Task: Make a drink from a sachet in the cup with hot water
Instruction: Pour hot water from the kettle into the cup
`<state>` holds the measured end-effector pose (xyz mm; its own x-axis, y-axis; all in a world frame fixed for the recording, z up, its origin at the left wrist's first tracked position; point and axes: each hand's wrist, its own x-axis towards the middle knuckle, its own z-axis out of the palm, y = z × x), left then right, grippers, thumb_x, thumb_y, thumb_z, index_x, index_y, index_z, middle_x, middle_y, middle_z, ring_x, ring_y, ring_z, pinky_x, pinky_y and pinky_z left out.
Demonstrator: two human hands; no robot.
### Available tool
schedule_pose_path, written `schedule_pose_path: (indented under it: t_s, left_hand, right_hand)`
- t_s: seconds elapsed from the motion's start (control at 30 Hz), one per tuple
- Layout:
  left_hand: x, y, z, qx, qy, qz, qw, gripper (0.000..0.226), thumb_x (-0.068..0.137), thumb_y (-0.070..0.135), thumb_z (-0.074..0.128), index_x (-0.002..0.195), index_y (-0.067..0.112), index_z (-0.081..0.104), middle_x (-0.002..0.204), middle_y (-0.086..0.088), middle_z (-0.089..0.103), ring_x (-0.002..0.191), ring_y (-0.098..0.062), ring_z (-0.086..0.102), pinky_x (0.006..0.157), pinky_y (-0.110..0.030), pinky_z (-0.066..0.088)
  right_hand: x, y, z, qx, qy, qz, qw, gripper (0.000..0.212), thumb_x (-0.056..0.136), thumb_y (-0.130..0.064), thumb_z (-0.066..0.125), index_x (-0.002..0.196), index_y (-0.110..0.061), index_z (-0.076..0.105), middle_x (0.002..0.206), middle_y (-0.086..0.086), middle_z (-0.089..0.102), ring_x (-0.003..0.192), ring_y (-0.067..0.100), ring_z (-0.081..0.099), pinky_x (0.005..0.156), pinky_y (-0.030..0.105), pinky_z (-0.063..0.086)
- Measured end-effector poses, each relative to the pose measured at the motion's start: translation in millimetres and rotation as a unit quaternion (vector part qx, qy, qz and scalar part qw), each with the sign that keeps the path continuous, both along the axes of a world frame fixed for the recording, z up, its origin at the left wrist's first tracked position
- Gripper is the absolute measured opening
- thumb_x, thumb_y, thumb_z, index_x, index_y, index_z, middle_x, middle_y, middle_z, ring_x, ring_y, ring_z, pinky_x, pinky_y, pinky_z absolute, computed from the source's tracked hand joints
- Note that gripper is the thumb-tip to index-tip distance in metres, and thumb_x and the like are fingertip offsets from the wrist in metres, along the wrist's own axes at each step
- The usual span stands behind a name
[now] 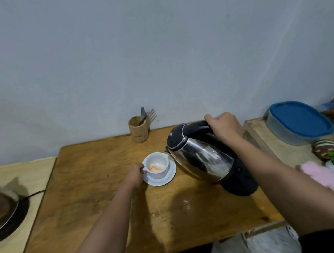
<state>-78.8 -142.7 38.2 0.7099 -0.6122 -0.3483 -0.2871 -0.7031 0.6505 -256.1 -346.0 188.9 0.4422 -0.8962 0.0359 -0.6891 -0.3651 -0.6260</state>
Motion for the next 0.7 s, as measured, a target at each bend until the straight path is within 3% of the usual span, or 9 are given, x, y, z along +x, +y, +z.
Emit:
schedule_pose_path:
  t_s: [0.13,0.2,0.27,0.43,0.6,0.7]
  left_hand:
    - [1.8,1.0,0.8,0.019,-0.004,-0.021,1.000,0.031,0.091,0.003,0.044,0.064,0.018,0.047,0.066,0.001,0.046,0.063,-0.016,0.042,0.052,-0.009,0.038]
    - [3.3,2.5,1.5,0.025,-0.005,-0.041,0.999,0.016,0.089,0.003,0.047,0.079,0.012,0.054,0.078,-0.008,0.049,0.074,-0.020,0.041,0.067,-0.026,0.035]
    - [4.5,4.1,2.4,0.034,-0.006,-0.055,0.998,0.014,0.089,0.003,0.048,0.088,0.011,0.059,0.083,-0.010,0.050,0.079,-0.021,0.042,0.071,-0.027,0.032]
    - [4.6,3.8,0.3,0.036,-0.012,-0.053,0.998,0.021,0.089,0.001,0.045,0.094,0.005,0.064,0.085,-0.010,0.054,0.079,-0.023,0.045,0.071,-0.028,0.034]
    - [0.4,2.1,1.6,0.035,-0.017,-0.051,0.998,0.021,0.088,0.000,0.041,0.084,0.011,0.058,0.082,-0.008,0.053,0.074,-0.019,0.043,0.054,-0.022,0.031]
    - [-0.6,1.4,-0.8,0.032,-0.015,-0.041,0.999,0.022,0.087,-0.001,0.040,0.079,0.012,0.056,0.081,-0.009,0.054,0.075,-0.022,0.045,0.055,-0.024,0.032]
  right_hand:
    - [16.1,8.7,-3.7,-0.005,0.028,0.049,0.998,0.042,0.076,-0.044,0.048,0.048,-0.013,0.045,0.047,0.002,0.045,0.048,0.024,0.045,0.052,0.028,0.035]
    - [21.5,12.3,-2.9,-0.013,0.038,0.067,0.997,0.042,0.077,-0.042,0.048,0.047,-0.014,0.041,0.047,0.001,0.042,0.048,0.024,0.044,0.051,0.028,0.033]
    - [24.6,15.4,-2.7,-0.027,0.046,0.088,0.995,0.043,0.079,-0.040,0.048,0.045,-0.014,0.036,0.045,0.000,0.037,0.046,0.022,0.040,0.048,0.027,0.029]
    - [35.5,19.2,-4.3,-0.071,0.076,0.128,0.986,0.045,0.080,-0.042,0.045,0.045,-0.015,0.036,0.043,-0.003,0.035,0.042,0.019,0.035,0.047,0.025,0.027]
    - [45.7,19.7,-6.2,-0.097,0.078,0.140,0.982,0.048,0.083,-0.043,0.044,0.044,-0.014,0.037,0.044,-0.003,0.036,0.044,0.018,0.037,0.047,0.024,0.026]
    - [50.0,20.3,-7.9,-0.113,0.086,0.145,0.979,0.048,0.083,-0.043,0.044,0.045,-0.014,0.040,0.044,-0.003,0.037,0.044,0.017,0.038,0.047,0.023,0.026]
